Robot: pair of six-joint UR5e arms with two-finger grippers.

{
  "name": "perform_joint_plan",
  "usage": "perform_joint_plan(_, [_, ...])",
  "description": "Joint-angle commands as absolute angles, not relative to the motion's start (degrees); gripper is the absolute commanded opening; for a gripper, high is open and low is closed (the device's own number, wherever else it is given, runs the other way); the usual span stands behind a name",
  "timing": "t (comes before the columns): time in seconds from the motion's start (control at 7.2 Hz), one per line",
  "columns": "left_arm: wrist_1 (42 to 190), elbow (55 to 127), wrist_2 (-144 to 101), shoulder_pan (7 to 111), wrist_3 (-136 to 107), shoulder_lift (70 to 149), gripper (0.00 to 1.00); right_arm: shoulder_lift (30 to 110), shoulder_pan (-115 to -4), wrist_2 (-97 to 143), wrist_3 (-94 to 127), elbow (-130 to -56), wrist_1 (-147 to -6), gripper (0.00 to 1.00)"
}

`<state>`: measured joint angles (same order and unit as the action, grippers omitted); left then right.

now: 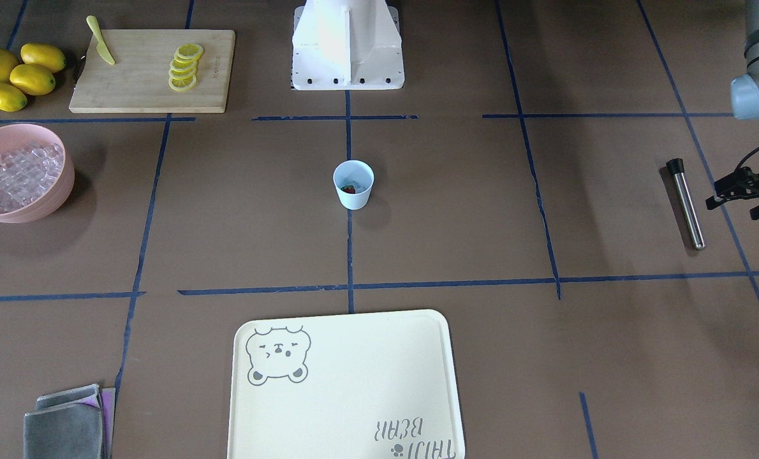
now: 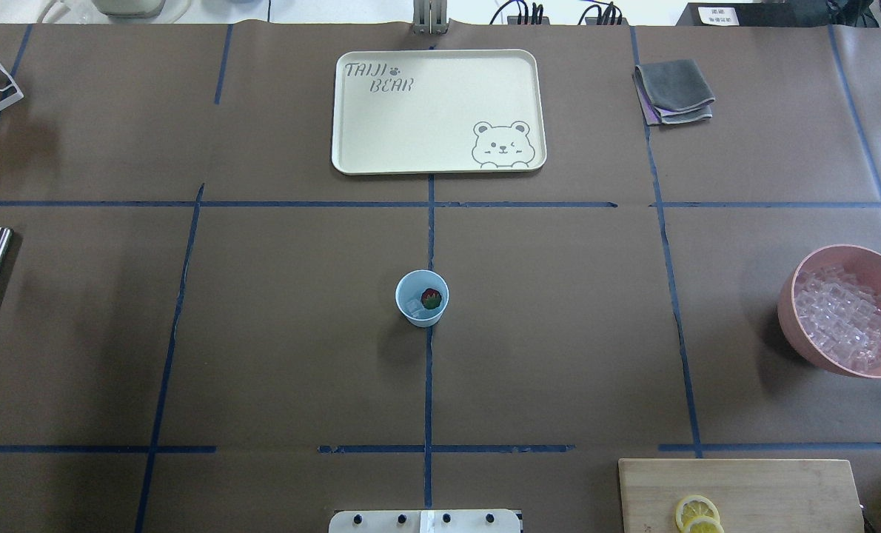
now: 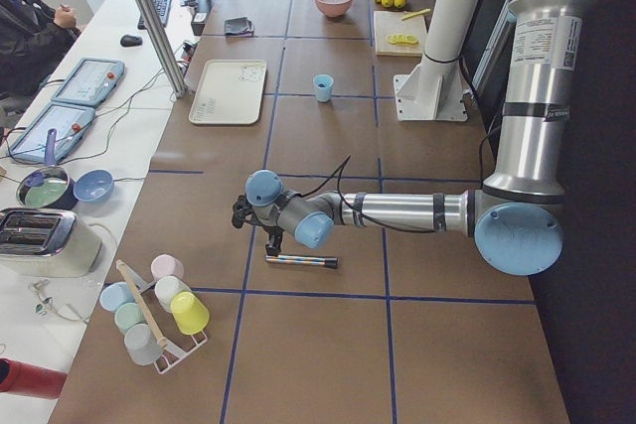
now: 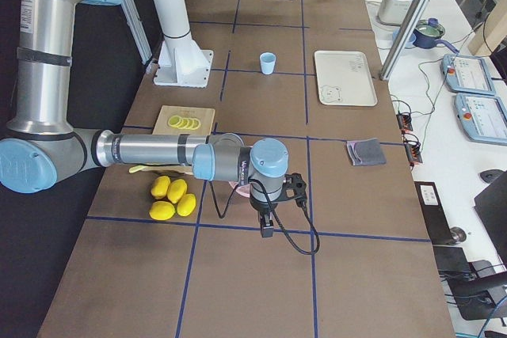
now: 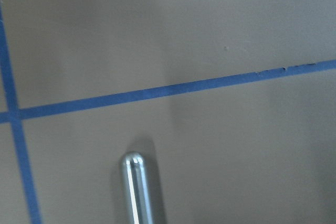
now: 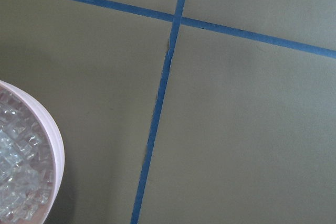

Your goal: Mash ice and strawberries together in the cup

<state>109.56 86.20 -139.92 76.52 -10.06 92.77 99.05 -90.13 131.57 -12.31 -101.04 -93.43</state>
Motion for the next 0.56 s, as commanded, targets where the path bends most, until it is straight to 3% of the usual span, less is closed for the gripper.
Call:
perform_joint_plan(0.0, [90.9,92.6,-139.5,83.3,4.5,92.9,1.0,99.1,-90.1,131.7,-12.3,-101.1,-93.4,0.99])
perform_joint_plan(0.42, [80.1,93.3,-137.4,92.4,9.0,92.4,1.0,99.1,-90.2,131.6,-12.3,-101.1,-93.4,0.99])
